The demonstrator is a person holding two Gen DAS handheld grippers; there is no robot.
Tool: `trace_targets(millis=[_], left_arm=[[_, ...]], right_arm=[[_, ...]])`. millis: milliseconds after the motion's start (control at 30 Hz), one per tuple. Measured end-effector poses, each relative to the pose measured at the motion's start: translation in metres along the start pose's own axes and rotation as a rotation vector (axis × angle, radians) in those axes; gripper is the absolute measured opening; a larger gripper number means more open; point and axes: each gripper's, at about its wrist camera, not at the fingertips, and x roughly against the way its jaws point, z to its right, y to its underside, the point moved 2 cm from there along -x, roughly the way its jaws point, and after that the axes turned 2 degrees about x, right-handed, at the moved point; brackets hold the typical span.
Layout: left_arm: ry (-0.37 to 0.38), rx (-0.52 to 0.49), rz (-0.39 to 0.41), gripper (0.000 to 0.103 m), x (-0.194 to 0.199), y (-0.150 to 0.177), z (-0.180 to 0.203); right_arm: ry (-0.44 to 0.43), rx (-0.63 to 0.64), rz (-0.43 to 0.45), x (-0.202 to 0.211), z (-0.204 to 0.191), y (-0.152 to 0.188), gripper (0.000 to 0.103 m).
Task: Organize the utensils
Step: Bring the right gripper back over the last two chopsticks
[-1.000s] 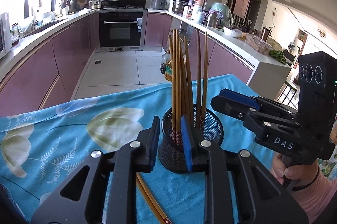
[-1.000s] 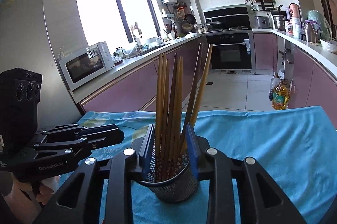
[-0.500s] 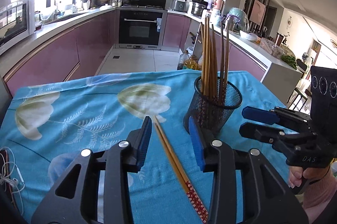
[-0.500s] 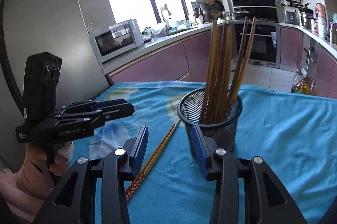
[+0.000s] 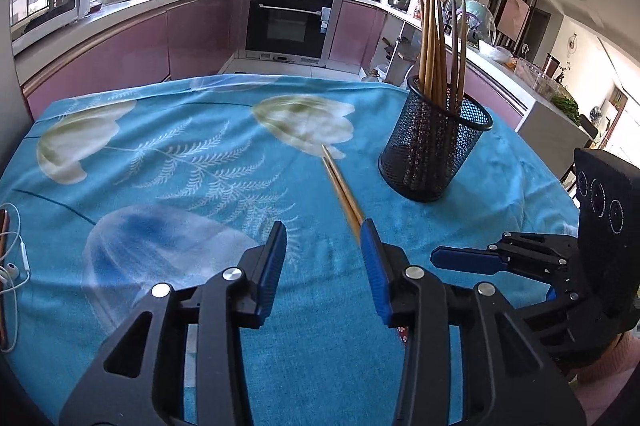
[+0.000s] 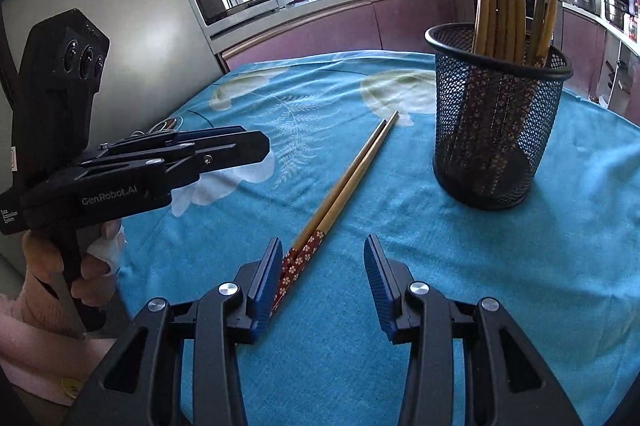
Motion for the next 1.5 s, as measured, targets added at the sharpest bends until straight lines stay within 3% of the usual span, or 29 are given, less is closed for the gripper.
trace_targets(millis=[700,1033,1167,1500], left_arm=[[0.014,0.012,-0.033,0.039,-0.003,0.019,0.002],[0.037,-0.030,-0.062,0.041,-0.009,0.026,0.014],[0.051,-0.061,-0.080,0.041,-0.013,0.031,0.022],[0.051,-0.117,-0.123,0.042,-0.025,0.041,0.037]], right_arm=[[0.092,0.052,-0.037,-0.006,-0.010,0.012,0.040],[0.059,-0.001,-0.043,-0.002,0.000,0.013,0.038],[0.036,-0.046,-0.043,-0.001,0.009,0.013,0.030],[0.019,-0.061,-0.052,-0.005,0.014,0.008,0.030]])
